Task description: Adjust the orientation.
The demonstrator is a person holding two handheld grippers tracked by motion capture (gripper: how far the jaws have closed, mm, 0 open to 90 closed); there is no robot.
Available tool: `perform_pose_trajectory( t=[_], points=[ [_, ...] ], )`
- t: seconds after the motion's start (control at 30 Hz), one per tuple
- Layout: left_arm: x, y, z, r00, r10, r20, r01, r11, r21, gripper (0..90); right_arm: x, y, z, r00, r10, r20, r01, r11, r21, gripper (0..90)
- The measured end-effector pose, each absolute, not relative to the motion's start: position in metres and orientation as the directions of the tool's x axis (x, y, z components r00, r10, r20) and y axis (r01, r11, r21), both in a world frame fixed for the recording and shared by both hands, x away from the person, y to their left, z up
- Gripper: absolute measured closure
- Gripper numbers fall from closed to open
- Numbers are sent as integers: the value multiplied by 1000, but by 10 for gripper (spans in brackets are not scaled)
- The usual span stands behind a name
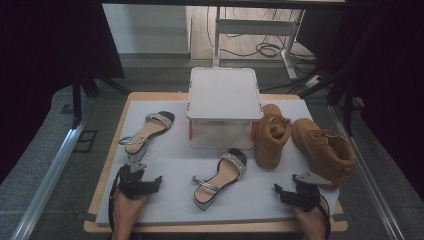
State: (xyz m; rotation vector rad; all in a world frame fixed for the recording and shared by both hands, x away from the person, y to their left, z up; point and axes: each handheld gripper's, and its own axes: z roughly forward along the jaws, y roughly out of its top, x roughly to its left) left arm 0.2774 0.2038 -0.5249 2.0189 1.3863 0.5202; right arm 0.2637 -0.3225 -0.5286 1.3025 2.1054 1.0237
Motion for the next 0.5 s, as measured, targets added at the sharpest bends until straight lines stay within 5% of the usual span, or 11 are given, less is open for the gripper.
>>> perform_pose_trajectory(
  t=[0.5],
  points=[
    [274, 204, -520, 340, 940, 7, 667, -246, 703, 194, 264, -323, -529, -447, 894, 2, 553, 275, 787, 175]
  ],
)
